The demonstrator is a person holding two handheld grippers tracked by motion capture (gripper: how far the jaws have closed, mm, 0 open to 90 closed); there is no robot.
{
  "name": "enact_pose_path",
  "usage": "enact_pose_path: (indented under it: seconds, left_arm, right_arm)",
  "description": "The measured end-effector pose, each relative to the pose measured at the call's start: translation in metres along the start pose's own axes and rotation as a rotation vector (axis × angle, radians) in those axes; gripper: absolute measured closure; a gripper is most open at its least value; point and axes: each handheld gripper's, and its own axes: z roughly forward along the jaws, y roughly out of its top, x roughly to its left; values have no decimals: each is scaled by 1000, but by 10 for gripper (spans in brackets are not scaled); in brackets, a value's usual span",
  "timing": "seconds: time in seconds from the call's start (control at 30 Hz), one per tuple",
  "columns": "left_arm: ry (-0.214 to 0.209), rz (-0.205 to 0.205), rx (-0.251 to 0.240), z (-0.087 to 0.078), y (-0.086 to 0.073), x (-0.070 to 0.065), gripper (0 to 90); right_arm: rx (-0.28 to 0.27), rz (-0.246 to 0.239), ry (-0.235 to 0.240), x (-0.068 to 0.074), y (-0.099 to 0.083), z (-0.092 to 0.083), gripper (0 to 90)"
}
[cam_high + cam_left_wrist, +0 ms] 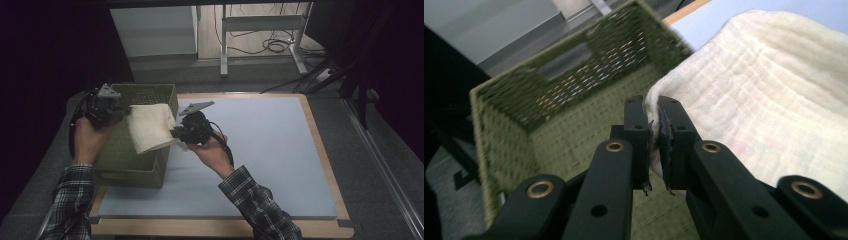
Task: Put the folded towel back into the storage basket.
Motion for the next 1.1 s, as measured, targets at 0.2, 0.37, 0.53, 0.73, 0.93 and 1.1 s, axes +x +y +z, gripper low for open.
enact_pose_path:
  seconds: [0.2,0.37,0.53,0.73,0.93,1.1]
  left_arm:
    - [26,-16,27,-2,-14,14,837]
    - [45,-22,51,-3,-25,23,838]
    - [57,-35,66,-5,-38,32,838]
    - [60,-52,74,-5,-51,39,838]
    - [46,-55,88,5,-61,39,838]
    - [29,-48,102,18,-64,36,837]
  right_arm:
    - [11,-12,20,14,6,21,822]
    - [23,-24,40,27,10,41,821]
    - [42,-30,57,41,12,61,820]
    - [79,-44,82,59,11,86,819]
    - [122,-53,79,70,6,102,815]
    - [151,-51,54,69,-2,106,812]
